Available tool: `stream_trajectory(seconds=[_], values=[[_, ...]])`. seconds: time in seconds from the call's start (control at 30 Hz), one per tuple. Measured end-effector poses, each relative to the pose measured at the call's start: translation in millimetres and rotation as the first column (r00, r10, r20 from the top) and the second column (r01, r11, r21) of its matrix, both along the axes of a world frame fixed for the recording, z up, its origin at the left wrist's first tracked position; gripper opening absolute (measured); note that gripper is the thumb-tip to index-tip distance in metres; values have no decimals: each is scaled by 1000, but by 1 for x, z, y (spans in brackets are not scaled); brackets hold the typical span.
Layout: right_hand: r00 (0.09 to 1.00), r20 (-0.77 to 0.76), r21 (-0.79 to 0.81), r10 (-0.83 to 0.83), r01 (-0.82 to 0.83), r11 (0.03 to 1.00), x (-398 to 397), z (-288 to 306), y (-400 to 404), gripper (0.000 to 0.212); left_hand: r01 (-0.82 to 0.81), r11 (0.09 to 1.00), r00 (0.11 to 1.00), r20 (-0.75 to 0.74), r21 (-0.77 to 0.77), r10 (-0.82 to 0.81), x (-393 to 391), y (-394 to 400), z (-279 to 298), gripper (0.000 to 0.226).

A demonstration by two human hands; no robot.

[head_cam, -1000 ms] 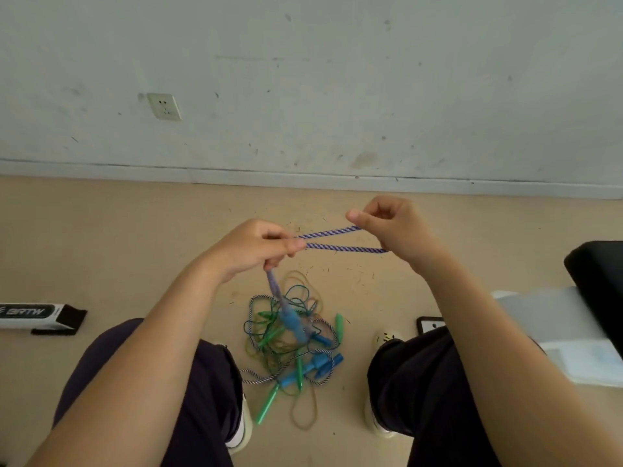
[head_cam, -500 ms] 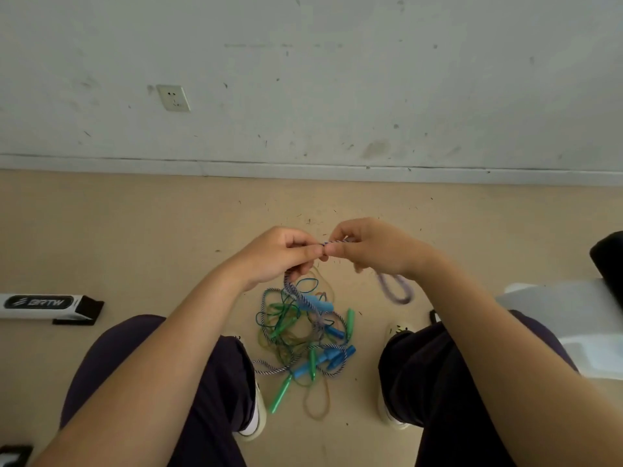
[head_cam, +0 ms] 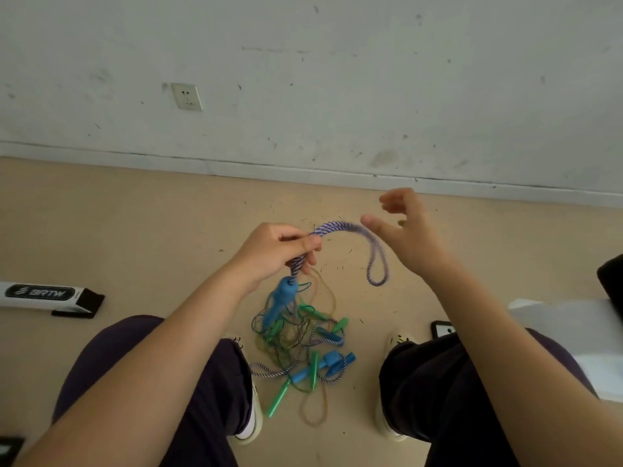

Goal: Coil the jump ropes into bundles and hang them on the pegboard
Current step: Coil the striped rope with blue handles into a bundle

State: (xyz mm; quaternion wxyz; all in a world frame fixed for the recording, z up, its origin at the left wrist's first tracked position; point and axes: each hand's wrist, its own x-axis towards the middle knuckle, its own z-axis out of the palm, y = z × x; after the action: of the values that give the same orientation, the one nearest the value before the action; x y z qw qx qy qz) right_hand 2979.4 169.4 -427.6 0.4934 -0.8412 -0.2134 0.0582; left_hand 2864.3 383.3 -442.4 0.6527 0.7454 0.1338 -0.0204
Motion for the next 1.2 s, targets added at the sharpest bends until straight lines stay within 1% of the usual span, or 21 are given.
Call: stream_trajectory(seconds=[0.07,0.13,0.2,0.27,0.37,0.43,0.5,0.57,0.6,0.67,0.73,0.8,0.83,0.87,0.97,1.0,1.03,1.07,1.1,1.13,1.2], values=[[998,-3,-36,66,-66,997,-7,0,9,29,-94,990,995,17,-107,96,3,-11,-2,16],[974,-96,-73,205,-212,975,-16,-1,16,26,-151,966,988,9,-210,156,5,-19,-2,13],[930,-198,-38,308,-322,946,-25,-4,24,23,-189,944,980,3,-269,197,7,-23,1,10],[917,-223,-40,330,-347,937,-29,-10,30,22,-200,923,976,15,-329,217,8,-24,4,11],[929,-204,-128,308,-337,933,-28,-13,32,20,-208,892,970,31,-401,240,9,-23,7,13],[913,-240,-107,330,-362,926,-28,-13,31,20,-225,867,962,38,-445,270,10,-21,8,14],[890,-274,-47,365,-391,919,-30,-13,32,19,-239,847,957,35,-475,289,10,-22,7,16],[882,-279,-6,380,-397,918,-35,-15,36,10,-230,854,960,35,-466,277,10,-26,6,18],[881,-279,0,382,-398,918,-36,-15,38,8,-227,870,962,38,-438,270,10,-27,5,20],[874,-293,24,387,-398,917,-36,-15,39,14,-243,903,959,53,-354,279,11,-27,4,26],[861,-340,119,378,-359,925,-32,-13,39,12,-274,917,951,61,-290,303,14,-23,2,31],[838,-380,241,391,-319,917,-30,-11,37,8,-271,920,953,55,-283,297,15,-20,1,30],[827,-390,270,405,-318,909,-30,-11,37,9,-248,925,960,57,-289,276,14,-20,0,29],[819,-392,268,419,-335,904,-31,-12,36,11,-224,931,966,63,-287,252,14,-22,-1,31],[833,-362,150,418,-390,908,-34,-15,37,15,-191,954,972,91,-230,217,13,-25,-2,54],[845,-349,127,406,-386,914,-33,-15,36,16,-166,956,976,95,-243,194,13,-24,-3,58],[856,-331,130,397,-376,918,-32,-13,36,17,-115,954,985,90,-276,145,13,-23,-4,57],[868,-314,154,385,-354,923,-30,-10,34,18,-37,955,996,72,-295,61,13,-22,-4,51],[881,-301,192,365,-319,928,-28,-7,31,19,63,957,998,42,-282,-54,13,-20,-5,46],[894,-293,235,338,-275,932,-25,-3,28,19,168,958,985,-1,-233,-173,12,-18,-7,43],[918,-292,298,268,-179,938,-18,3,20,21,352,935,926,-133,-43,-354,10,-15,-13,32]])
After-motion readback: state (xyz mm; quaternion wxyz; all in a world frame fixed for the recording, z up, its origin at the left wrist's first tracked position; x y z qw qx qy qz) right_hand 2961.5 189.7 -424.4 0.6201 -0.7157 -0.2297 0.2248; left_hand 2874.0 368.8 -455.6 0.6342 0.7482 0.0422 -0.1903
